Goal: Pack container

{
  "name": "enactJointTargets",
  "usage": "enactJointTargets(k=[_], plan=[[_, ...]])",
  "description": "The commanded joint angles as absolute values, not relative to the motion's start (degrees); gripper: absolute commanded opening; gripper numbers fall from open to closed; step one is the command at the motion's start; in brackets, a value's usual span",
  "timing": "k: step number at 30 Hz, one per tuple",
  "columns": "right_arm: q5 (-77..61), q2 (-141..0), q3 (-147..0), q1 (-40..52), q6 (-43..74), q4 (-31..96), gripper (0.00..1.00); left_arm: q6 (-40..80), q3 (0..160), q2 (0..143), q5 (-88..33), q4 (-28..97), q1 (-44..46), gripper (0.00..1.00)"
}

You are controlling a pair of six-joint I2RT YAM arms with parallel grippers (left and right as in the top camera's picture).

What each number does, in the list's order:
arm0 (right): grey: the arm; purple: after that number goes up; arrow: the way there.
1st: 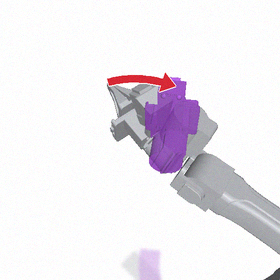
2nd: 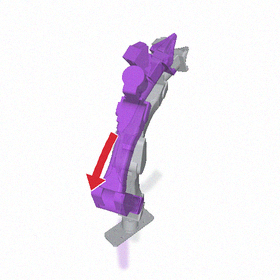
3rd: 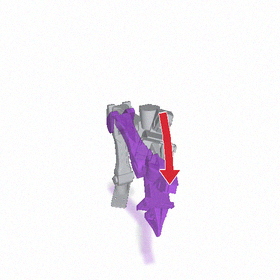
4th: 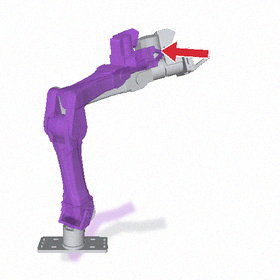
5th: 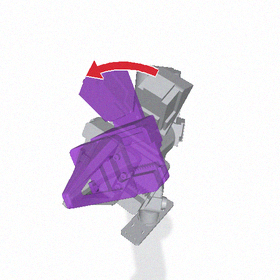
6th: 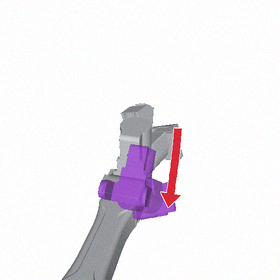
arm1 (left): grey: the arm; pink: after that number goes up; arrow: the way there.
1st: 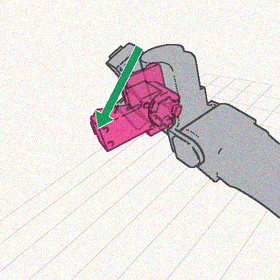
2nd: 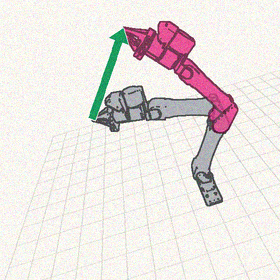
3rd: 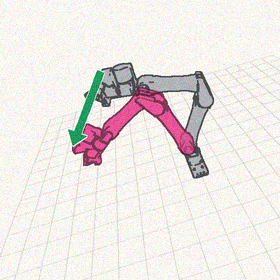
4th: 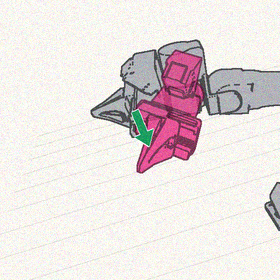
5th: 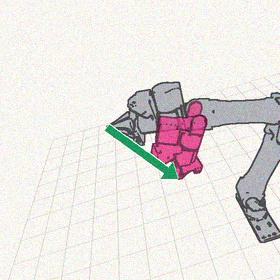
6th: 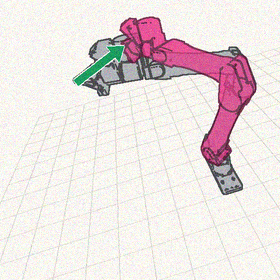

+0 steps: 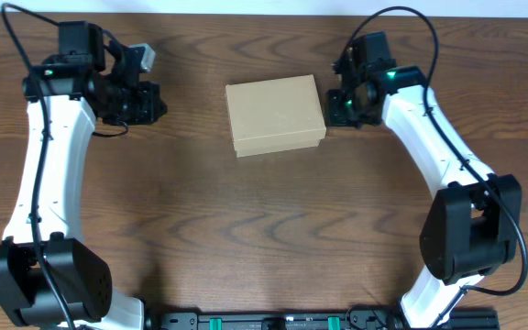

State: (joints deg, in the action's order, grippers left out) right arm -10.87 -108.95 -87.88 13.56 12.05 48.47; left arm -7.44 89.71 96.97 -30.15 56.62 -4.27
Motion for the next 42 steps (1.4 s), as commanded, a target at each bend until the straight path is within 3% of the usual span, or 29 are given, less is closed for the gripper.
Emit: enactJointTargets(k=[1,42], plan=[[-10.55,-109.97,-87.39,14.52,13.74,48.4,0.01,-7.03,89.95,96.4,-32.88,56.73,-5.23,0.06],[-10.07,-110.59,-88.79,15.27,14.57,49.52,0.01,-7.9,89.95,96.36,-30.7,56.31,-5.23,0.06]])
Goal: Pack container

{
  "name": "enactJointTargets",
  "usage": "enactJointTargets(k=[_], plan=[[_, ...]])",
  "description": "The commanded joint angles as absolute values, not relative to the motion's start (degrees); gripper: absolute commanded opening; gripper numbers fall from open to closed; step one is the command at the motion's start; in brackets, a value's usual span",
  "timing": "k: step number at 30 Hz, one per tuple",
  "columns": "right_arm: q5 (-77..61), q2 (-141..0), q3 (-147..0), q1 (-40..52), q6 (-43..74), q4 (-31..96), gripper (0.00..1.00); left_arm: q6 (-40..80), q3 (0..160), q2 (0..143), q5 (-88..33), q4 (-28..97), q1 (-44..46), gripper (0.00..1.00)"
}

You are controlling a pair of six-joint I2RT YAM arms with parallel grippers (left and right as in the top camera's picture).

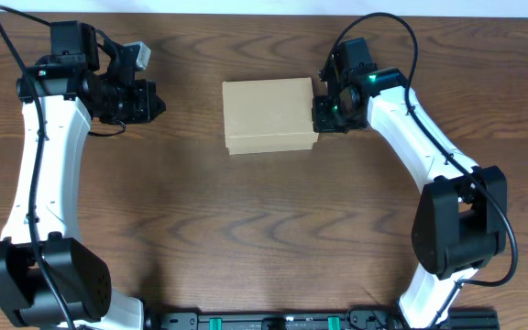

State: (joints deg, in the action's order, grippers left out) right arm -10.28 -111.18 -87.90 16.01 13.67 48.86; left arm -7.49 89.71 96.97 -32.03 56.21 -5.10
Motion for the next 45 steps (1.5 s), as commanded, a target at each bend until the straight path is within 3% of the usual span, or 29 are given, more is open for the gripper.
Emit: enactJointTargets(k=[1,7,14,25,26,27,28,29,45], plan=[[-10.07,-109.54,-89.93,14.76,14.57,50.28,0.01,-7.9,89.95,96.27,-30.72,56.4,-5.23,0.06],[-7.53,-98.32,-93.67,13.67,12.49,51.57,0.01,-7.94,89.95,92.64,-33.41,57.84,-5.15,0.06],[1.78,-83.72,-90.13,17.28,11.53,59.02,0.01,-12.25,87.15,78.98,-32.05,64.16,-1.52,0.06],[-0.67,-59.18,-55.37,21.78,15.86,44.29,0.02,-11.53,59.96,58.19,-33.15,52.53,4.8,0.06],[-1.72,-57.84,-53.71,21.78,15.86,43.0,0.06,-11.42,59.02,57.39,-33.39,51.79,4.8,0.06],[-2.11,-57.06,-52.66,21.78,15.97,42.13,0.28,-11.03,58.67,57.01,-33.26,51.4,4.8,0.06],[-2.11,-56.49,-51.86,21.78,16.88,41.5,0.71,-10.57,58.61,56.86,-32.88,51.31,4.8,0.22],[-2.11,-56.36,-51.29,21.78,18.52,41.08,0.99,-10.17,58.61,56.86,-32.82,51.11,4.8,0.94],[-1.96,-59.16,-50.33,21.78,21.39,41.56,0.99,-10.26,58.61,56.88,-32.29,53.54,4.86,0.96]])
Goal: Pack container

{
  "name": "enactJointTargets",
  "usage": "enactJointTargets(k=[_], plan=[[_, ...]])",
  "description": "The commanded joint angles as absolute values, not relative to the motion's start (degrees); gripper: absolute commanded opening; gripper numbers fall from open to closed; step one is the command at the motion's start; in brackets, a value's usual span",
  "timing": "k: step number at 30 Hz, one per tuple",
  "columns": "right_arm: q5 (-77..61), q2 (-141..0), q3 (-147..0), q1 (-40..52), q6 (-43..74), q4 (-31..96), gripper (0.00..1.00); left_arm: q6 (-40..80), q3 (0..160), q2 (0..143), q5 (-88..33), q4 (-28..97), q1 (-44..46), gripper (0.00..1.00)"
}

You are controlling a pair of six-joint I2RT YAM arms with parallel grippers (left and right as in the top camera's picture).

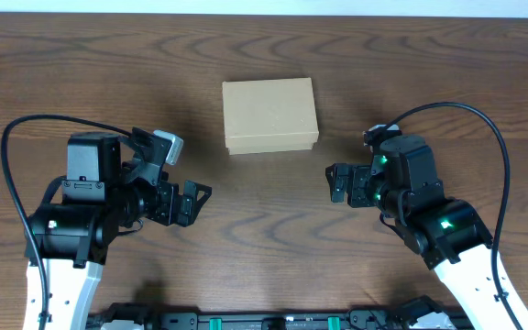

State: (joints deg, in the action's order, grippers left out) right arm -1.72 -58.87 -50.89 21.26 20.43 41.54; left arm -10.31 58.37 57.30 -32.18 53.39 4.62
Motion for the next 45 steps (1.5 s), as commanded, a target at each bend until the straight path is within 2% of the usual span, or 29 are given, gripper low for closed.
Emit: enactJointTargets(k=[1,5,13,16,23,33,45], plan=[[-1.96,-59.16,-50.33,21.78,21.39,41.6,0.99,-10.26,58.61,56.77,-32.08,53.56,5.1,0.95],[-1.96,-59.16,-50.33,21.78,21.39,41.58,0.99,-10.24,58.59,52.95,-25.87,55.88,4.97,0.96],[-1.96,-59.16,-50.33,21.78,21.39,41.58,0.99,-10.24,53.01,32.67,-15.4,54.39,2.76,0.95],[-1.96,-59.16,-50.33,21.78,21.39,41.58,0.99,-9.21,46.89,25.15,-14.41,50.98,-0.58,0.95],[-1.96,-59.16,-50.33,21.78,21.39,41.58,0.99,1.83,30.13,13.85,-14.37,36.32,-5.23,0.95],[-1.96,-59.16,-50.33,21.78,21.39,41.58,0.99,6.96,11.92,5.89,-14.39,17.96,-5.23,0.95],[-1.96,-59.16,-50.33,21.78,21.39,41.58,0.99,10.33,4.34,0.19,-12.88,13.8,-5.23,0.95]])
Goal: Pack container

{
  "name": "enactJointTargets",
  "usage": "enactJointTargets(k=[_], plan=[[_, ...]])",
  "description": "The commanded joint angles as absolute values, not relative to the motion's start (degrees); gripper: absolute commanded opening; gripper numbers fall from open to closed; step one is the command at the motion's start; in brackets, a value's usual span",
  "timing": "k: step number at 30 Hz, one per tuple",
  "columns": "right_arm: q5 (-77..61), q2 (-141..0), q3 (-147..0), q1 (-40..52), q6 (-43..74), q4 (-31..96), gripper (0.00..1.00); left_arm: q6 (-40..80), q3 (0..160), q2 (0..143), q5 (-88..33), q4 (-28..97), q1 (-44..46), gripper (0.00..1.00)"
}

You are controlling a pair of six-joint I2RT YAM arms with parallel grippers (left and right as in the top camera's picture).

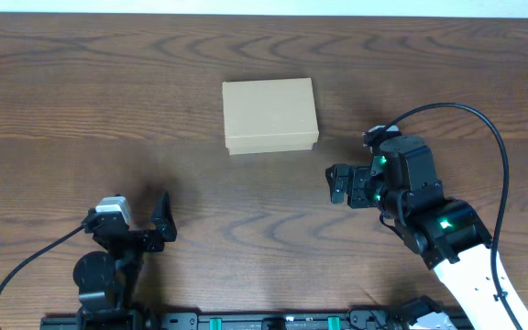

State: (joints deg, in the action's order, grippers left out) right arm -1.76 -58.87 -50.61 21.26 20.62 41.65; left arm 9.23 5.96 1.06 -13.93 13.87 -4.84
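A closed tan cardboard box (270, 115) lies flat on the wooden table (81, 110), a little behind the middle, and nothing touches it. My right gripper (337, 184) hovers in front of the box and to its right, pointing left. Its fingers stand slightly apart with nothing between them. My left gripper (161, 218) is drawn back to the near left edge and points away from me, far from the box. Only one dark finger shows plainly, so its state is unclear.
The folded left arm (108, 266) sits at the near left edge. The right arm (447, 234) reaches in from the near right. A black rail (273, 322) runs along the front edge.
My left arm has drawn back from the middle left of the table and is now folded low at the near left edge. The right arm and the box have not moved.
At first both grippers were far out, the right one at the slightly skewed box's right side. Then it pressed against that side, and the box sat squarer and a little further left. Later both arms were back near me, and now the left is folded.
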Motion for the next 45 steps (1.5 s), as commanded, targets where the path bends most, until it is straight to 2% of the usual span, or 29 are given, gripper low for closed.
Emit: enactJointTargets(k=[1,34,38,41,45], plan=[[-1.96,-59.16,-50.33,21.78,21.39,41.58,0.99,10.33,4.34,0.19,-12.75,13.8,-5.23,0.95],[-1.96,-59.16,-50.33,21.78,21.39,41.58,0.99,10.31,4.34,0.27,-12.67,13.85,-5.23,0.95],[1.41,-58.74,-49.65,21.85,18.74,43.33,0.99,10.33,4.34,0.27,-12.69,13.85,-5.23,0.96],[3.2,-53.78,-45.52,22.48,15.84,41.45,0.99,10.33,4.34,0.27,-12.69,13.85,-5.23,0.95],[3.22,-40.21,-33.43,26.89,9.56,33.74,0.99,10.31,4.34,0.27,-12.69,13.85,-5.23,0.95]])
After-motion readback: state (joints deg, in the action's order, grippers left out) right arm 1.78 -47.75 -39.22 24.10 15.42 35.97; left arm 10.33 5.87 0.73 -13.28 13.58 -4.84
